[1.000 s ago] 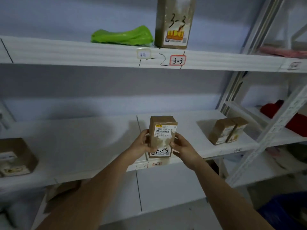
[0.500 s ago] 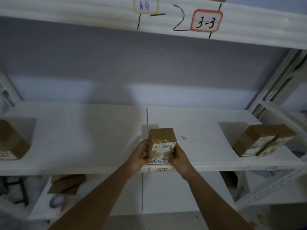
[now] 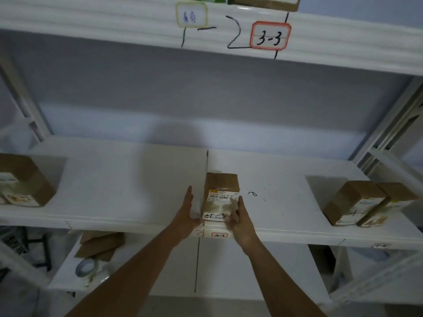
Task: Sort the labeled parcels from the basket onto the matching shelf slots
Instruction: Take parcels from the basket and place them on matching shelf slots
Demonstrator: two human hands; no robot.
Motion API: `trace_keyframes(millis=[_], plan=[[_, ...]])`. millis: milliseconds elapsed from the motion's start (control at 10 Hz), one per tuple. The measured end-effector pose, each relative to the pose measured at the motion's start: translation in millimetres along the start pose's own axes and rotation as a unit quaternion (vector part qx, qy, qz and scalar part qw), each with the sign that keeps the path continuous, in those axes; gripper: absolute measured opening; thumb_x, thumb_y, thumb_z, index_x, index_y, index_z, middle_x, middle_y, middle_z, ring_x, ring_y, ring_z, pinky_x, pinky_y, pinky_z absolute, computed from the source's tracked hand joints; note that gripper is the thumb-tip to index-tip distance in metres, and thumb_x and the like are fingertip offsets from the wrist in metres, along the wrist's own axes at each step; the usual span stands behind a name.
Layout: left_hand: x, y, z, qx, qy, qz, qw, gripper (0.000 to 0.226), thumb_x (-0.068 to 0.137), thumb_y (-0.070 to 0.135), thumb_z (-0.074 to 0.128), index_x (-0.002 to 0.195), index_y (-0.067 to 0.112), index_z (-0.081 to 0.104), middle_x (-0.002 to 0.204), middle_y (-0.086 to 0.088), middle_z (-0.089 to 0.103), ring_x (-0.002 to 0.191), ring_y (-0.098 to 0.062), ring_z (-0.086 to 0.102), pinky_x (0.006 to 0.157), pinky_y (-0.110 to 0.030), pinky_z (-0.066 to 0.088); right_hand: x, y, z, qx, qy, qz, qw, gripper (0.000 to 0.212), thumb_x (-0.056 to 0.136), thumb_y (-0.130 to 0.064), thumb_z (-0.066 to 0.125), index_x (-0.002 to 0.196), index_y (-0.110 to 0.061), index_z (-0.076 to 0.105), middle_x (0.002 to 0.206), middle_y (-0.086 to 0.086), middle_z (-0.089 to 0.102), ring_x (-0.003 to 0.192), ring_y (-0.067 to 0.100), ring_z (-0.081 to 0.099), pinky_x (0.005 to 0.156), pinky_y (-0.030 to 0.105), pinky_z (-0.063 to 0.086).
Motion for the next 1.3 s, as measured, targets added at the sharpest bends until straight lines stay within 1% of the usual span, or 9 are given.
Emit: trace_keyframes(millis=[100,200,300,500,700,800,1000,1200,1300], plan=[[-43.9,-36.4,-25.1,-0.048,0.102,-0.034,0.993,0.094,0.078,-0.019,0.060,0.148,0.026,0.016,0.139,-0.007,0.035,0.129,-0.023,0.035,0.094,-0.039,0.044,-30.5,6.2,3.7,0.051,0.095,0.019,0.994,0.032,0.089,0.018,0.042,0.102,-0.008,0.056,0.096,0.008,0.060,0.086,0.018,0.059,0.067,0.014,0.052],[-94.3,-72.9,-64.7,-0.009,0.183,-0.093,0.979,0.063,0.078,-0.016,0.063,0.127,0.019,0.042,0.113,-0.010,0.050,0.103,-0.024,0.048,0.077,-0.024,0.043,-52.5,17.3,24.6,-0.004,0.152,0.062,0.986,0.020,0.088,0.009,0.050,0.091,-0.006,0.063,0.092,0.013,0.061,0.090,0.028,0.059,0.074,0.021,0.046],[-145.4,-90.4,-111.1,0.049,0.198,-0.147,0.968,0.036,0.081,-0.007,0.065,0.106,0.014,0.050,0.104,-0.008,0.052,0.095,-0.023,0.050,0.078,-0.025,0.041,-68.0,4.9,65.4,-0.074,0.081,0.105,0.988,0.025,0.089,0.003,0.048,0.067,-0.010,0.049,0.066,0.002,0.047,0.069,0.020,0.045,0.062,0.028,0.031],[-249.8,-105.0,-242.8,0.104,0.275,-0.172,0.940,0.022,0.087,-0.003,0.059,0.109,0.003,0.059,0.093,0.013,0.064,0.087,-0.007,0.060,0.080,-0.022,0.049,-90.1,-41.7,225.5,-0.188,-0.170,0.122,0.960,0.019,0.090,-0.015,0.051,0.072,-0.021,0.050,0.081,0.005,0.055,0.079,0.020,0.052,0.075,0.033,0.045],[-356.5,-116.4,-382.1,0.105,0.384,-0.250,0.883,0.022,0.089,0.012,0.058,0.111,0.018,0.056,0.107,-0.006,0.057,0.103,-0.023,0.057,0.085,-0.026,0.042,-139.8,-112.0,423.0,-0.205,-0.305,0.098,0.925,0.020,0.095,-0.014,0.049,0.074,-0.017,0.050,0.080,0.004,0.055,0.074,0.017,0.053,0.081,0.034,0.050],[-409.6,-141.8,-450.0,0.105,0.419,-0.273,0.860,0.010,0.090,0.015,0.056,0.089,0.025,0.054,0.086,0.005,0.058,0.097,-0.020,0.059,0.088,-0.028,0.045,-153.7,-117.7,538.1,-0.246,-0.344,0.088,0.902,0.032,0.096,-0.015,0.044,0.064,-0.016,0.043,0.069,0.006,0.045,0.065,0.021,0.045,0.078,0.038,0.047],[-500.4,-192.4,-552.2,0.101,0.452,-0.348,0.815,0.029,0.094,0.011,0.051,0.122,0.006,0.050,0.115,-0.015,0.055,0.090,-0.023,0.054,0.074,-0.034,0.045,-209.7,-156.5,675.4,-0.291,-0.410,-0.017,0.864,0.025,0.093,-0.012,0.044,0.067,-0.016,0.043,0.066,0.003,0.044,0.061,0.016,0.044,0.059,0.029,0.037],[-542.0,-244.6,-622.5,0.026,0.504,-0.384,0.773,0.025,0.091,0.009,0.053,0.116,0.005,0.051,0.097,-0.013,0.054,0.068,-0.020,0.051,0.052,-0.028,0.041,-213.6,-158.8,789.7,-0.317,-0.478,-0.061,0.817,0.021,0.094,-0.012,0.044,0.074,-0.014,0.049,0.073,0.000,0.048,0.076,0.017,0.047,0.071,0.025,0.036],[-537.0,-270.0,-653.5,-0.005,0.524,-0.394,0.755,0.019,0.091,0.010,0.053,0.110,0.009,0.051,0.097,-0.014,0.054,0.065,-0.021,0.050,0.056,-0.030,0.042,-203.3,-142.5,848.8,-0.364,-0.498,-0.061,0.785,0.029,0.093,-0.008,0.043,0.064,-0.013,0.044,0.066,0.002,0.044,0.060,0.014,0.042,0.060,0.027,0.035]])
Point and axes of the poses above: each hand's wrist, its own x-axis towards the middle knuckle, its own z-axis out of the palm, y = z × x, the point moved 4 cm from there along x, towards the middle knuckle
